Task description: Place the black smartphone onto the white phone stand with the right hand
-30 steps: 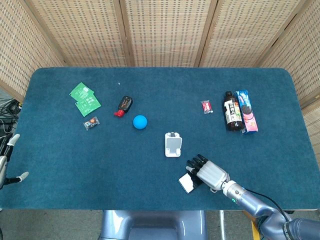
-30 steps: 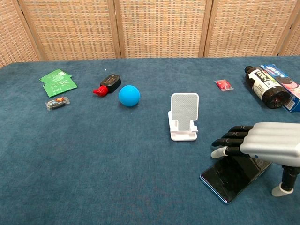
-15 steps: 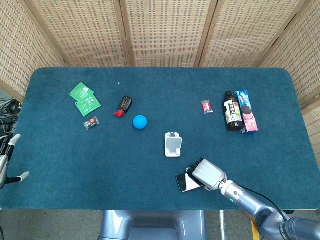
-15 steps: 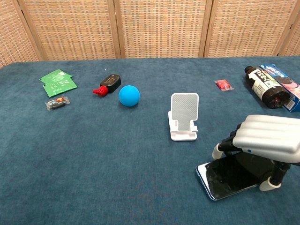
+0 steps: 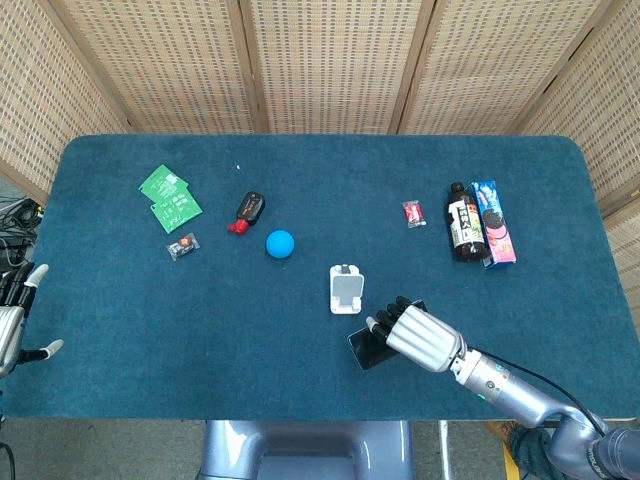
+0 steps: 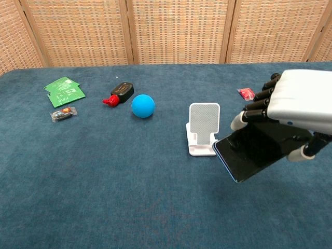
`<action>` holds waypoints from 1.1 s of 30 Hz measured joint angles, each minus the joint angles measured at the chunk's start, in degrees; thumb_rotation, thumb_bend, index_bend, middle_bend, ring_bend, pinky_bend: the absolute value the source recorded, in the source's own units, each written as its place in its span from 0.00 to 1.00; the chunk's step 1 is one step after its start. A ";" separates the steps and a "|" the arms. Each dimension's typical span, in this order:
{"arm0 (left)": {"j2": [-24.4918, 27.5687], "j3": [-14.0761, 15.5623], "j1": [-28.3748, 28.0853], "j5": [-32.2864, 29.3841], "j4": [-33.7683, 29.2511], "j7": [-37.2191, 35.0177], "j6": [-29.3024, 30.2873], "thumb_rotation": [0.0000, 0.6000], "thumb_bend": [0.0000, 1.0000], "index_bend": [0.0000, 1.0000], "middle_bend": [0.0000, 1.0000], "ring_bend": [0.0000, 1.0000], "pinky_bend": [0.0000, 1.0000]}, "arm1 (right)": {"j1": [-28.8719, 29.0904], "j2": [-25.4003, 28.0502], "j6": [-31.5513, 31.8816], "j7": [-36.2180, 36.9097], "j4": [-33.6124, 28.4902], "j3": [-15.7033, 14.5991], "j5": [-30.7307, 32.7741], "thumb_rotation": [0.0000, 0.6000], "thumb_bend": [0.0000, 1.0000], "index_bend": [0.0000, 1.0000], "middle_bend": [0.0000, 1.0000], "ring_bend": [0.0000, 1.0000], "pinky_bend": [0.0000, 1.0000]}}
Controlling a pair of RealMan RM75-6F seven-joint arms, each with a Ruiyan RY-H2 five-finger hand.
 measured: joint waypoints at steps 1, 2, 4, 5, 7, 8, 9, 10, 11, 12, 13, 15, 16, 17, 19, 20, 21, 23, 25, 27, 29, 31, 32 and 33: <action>-0.01 -0.05 -0.02 -0.01 -0.08 0.22 0.12 1.00 0.00 0.00 0.00 0.00 0.00 | 0.35 0.51 -0.26 -1.71 -0.67 0.50 -0.22 1.00 0.38 0.57 0.58 0.59 0.50; -0.04 -0.11 -0.03 -0.02 -0.16 0.54 0.29 1.00 0.00 0.00 0.00 0.00 0.00 | 0.87 1.12 -0.80 -3.99 -1.54 1.19 -0.47 1.00 0.38 0.57 0.58 0.59 0.50; -0.12 -0.18 -0.04 -0.03 -0.21 1.12 0.58 1.00 0.00 0.00 0.00 0.00 0.00 | 1.73 1.83 -2.01 -7.37 -2.67 2.24 -0.73 1.00 0.38 0.58 0.58 0.59 0.50; -0.20 -0.23 -0.04 -0.04 -0.22 1.61 0.82 1.00 0.00 0.00 0.00 0.00 0.00 | 2.34 2.15 -2.98 -9.60 -3.24 2.96 -0.86 1.00 0.38 0.58 0.58 0.59 0.50; -0.36 -0.32 -0.03 -0.03 -0.26 2.41 1.25 1.00 0.00 0.00 0.00 0.00 0.00 | 3.33 2.42 -4.50 -12.92 -3.74 4.07 -1.10 1.00 0.38 0.58 0.59 0.59 0.50; -0.44 -0.37 0.01 -0.02 -0.34 2.78 1.57 1.00 0.00 0.00 0.00 0.00 0.00 | 4.09 2.41 -5.72 -15.21 -3.88 4.91 -1.14 1.00 0.38 0.58 0.59 0.59 0.50; -0.45 -0.41 0.05 -0.04 -0.38 2.78 1.69 1.00 0.00 0.00 0.00 0.00 0.00 | 4.78 2.26 -6.88 -17.04 -3.90 5.65 -1.07 1.00 0.38 0.58 0.59 0.59 0.50; -0.43 -0.44 0.08 -0.05 -0.41 2.62 1.76 1.00 0.00 0.00 0.00 0.00 0.00 | 5.47 2.03 -8.24 -18.91 -3.91 6.41 -0.89 1.00 0.38 0.58 0.59 0.59 0.50; -0.39 -0.47 0.11 -0.07 -0.43 2.32 1.79 1.00 0.00 0.00 0.00 0.00 0.00 | 6.35 1.65 -10.22 -21.26 -3.96 7.38 -0.50 1.00 0.38 0.58 0.59 0.59 0.50; -0.35 -0.48 0.12 -0.08 -0.41 2.11 1.78 1.00 0.00 0.00 0.00 0.00 0.00 | 6.97 1.34 -11.73 -22.79 -4.02 8.05 -0.09 1.00 0.38 0.58 0.59 0.59 0.50; -0.29 -0.49 0.11 -0.10 -0.37 1.91 1.72 1.00 0.00 0.00 0.00 0.00 0.00 | 7.51 1.00 -13.15 -24.25 -4.12 8.63 0.44 1.00 0.38 0.58 0.59 0.59 0.50; -0.18 -0.55 -0.03 -0.34 -0.08 1.35 1.20 1.00 0.00 0.00 0.00 0.00 0.00 | 8.66 0.03 -15.82 -27.70 -4.23 9.76 1.59 1.00 0.38 0.58 0.59 0.59 0.50; -0.14 -0.57 -0.11 -0.46 0.05 1.17 0.98 1.00 0.00 0.00 0.00 0.00 0.00 | 9.10 -0.45 -16.77 -29.20 -4.22 10.20 2.04 1.00 0.38 0.58 0.59 0.59 0.50; -0.12 -0.58 -0.18 -0.57 0.17 1.04 0.80 1.00 0.00 0.00 0.00 0.00 0.00 | 9.61 -1.05 -17.85 -31.17 -4.17 10.76 2.65 1.00 0.38 0.58 0.59 0.59 0.50; -0.11 -0.60 -0.28 -0.72 0.36 0.85 0.57 1.00 0.00 0.00 0.00 0.00 0.00 | 10.24 -1.84 -19.15 -33.96 -4.03 11.51 3.47 1.00 0.38 0.58 0.59 0.59 0.50; -0.11 -0.60 -0.32 -0.77 0.45 0.73 0.46 1.00 0.00 0.00 0.00 0.00 0.00 | 10.59 -2.27 -19.84 -35.65 -3.90 11.93 3.93 1.00 0.38 0.58 0.59 0.59 0.50; -0.11 -0.60 -0.35 -0.83 0.54 0.64 0.34 1.00 0.00 0.00 0.00 0.00 0.00 | 10.81 -2.55 -20.27 -36.88 -3.77 12.20 4.21 1.00 0.38 0.58 0.59 0.59 0.50; -0.15 -0.62 -0.45 -1.14 0.80 0.46 0.00 1.00 0.00 0.00 0.00 0.00 0.00 | 11.17 -3.05 -20.95 -39.88 -3.30 12.69 4.58 1.00 0.38 0.57 0.59 0.59 0.50; -0.20 -0.67 -0.55 -1.43 1.00 0.39 -0.25 1.00 0.00 0.00 0.00 0.00 0.00 | 11.35 -3.45 -21.39 -42.75 -2.90 13.06 4.84 1.00 0.38 0.57 0.59 0.60 0.49; -0.27 -0.74 -0.68 -1.83 1.22 0.33 -0.61 1.00 0.00 0.00 0.00 0.00 0.00 | 11.52 -3.89 -21.88 -45.93 -2.58 13.40 5.22 1.00 0.38 0.57 0.59 0.60 0.48; -0.34 -0.78 -0.85 -2.09 1.41 0.27 -0.96 1.00 0.00 0.00 0.00 0.00 0.00 | 11.82 -4.14 -22.44 -48.58 -2.19 13.41 5.15 1.00 0.38 0.58 0.59 0.60 0.44; -0.39 -0.76 -0.90 -2.13 1.46 0.25 -1.05 1.00 0.00 0.00 0.00 0.00 0.00 | 12.13 -4.26 -22.89 -50.32 -1.68 13.14 4.66 1.00 0.38 0.58 0.59 0.60 0.40; -0.39 -0.73 -0.91 -2.16 1.46 0.21 -1.08 1.00 0.00 0.00 0.00 0.00 0.00 | 12.29 -4.33 -23.12 -51.37 -1.25 12.81 4.13 1.00 0.38 0.58 0.59 0.60 0.38; -0.39 -0.73 -0.91 -2.21 1.47 0.19 -1.10 1.00 0.00 0.00 0.00 0.00 0.00 | 12.35 -4.40 -23.28 -52.15 -0.91 12.51 3.76 1.00 0.38 0.58 0.59 0.59 0.36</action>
